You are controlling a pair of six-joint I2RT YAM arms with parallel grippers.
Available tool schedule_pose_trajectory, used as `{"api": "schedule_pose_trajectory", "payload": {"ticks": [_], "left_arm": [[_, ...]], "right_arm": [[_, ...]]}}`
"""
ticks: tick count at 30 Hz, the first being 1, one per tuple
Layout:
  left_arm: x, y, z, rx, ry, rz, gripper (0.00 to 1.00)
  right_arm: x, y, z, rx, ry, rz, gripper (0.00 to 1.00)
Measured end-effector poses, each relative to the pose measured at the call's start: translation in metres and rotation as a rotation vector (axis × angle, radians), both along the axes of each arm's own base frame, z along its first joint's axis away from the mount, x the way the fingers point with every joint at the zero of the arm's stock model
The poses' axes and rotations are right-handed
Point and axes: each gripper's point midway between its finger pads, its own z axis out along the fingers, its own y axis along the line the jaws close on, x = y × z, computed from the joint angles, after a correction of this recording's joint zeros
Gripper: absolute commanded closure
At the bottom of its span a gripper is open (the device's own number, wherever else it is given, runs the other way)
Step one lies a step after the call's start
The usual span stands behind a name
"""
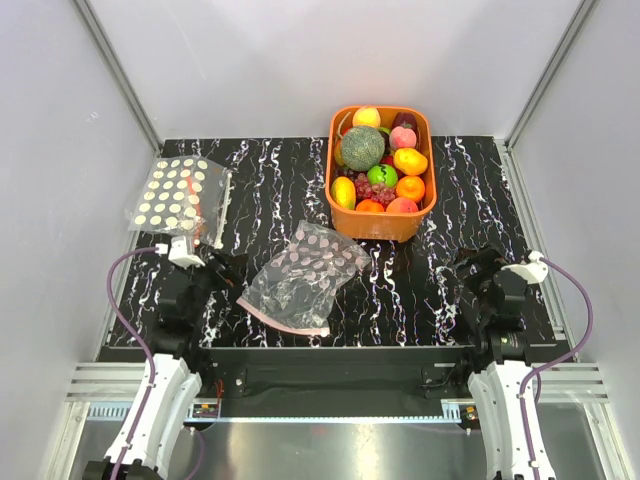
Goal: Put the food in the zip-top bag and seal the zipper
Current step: Pick up the zipper food storage bag at the center of the board.
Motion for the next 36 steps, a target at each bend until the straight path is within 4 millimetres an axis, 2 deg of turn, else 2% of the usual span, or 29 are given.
{"api": "schedule_pose_trajectory", "payload": {"ticks": [7, 10, 16, 23, 26, 29, 31, 36], "left_arm": [[0.0, -0.008, -0.003, 0.003, 0.008, -0.049, 0.01], [-0.003, -0.022, -0.007, 0.031, 0.018, -0.1, 0.01], [-0.02, -0.074, -0.013, 0.159, 0.044, -0.26, 0.01], [-0.05, -0.138, 0.011, 0.383, 0.038, -0.388, 0.05], [-0.056, -0.163, 0.019, 0.498, 0.061, -0.403, 0.07], [-0.063, -0.184, 0.011, 0.622, 0.109, -0.426, 0.07], [-0.066, -0.192, -0.003, 0.701, 0.158, -0.441, 0.08], [-0.067, -0.192, -0.037, 0.875, 0.283, -0.455, 0.11]], "right_arm": [[0.0, 0.002, -0.003, 0.0, 0.013, 0.012, 0.0], [0.001, 0.006, -0.003, -0.003, 0.013, 0.037, 0.0], [0.003, 0.011, -0.002, -0.005, 0.009, 0.07, 0.0], [0.004, 0.014, -0.005, 0.0, 0.022, 0.088, 0.0], [0.004, 0.014, -0.007, 0.002, 0.03, 0.091, 0.0], [0.004, 0.014, -0.008, 0.003, 0.036, 0.091, 0.0], [0.005, 0.014, -0.009, 0.002, 0.037, 0.092, 0.0], [0.005, 0.014, -0.008, 0.002, 0.035, 0.092, 0.0]]}}
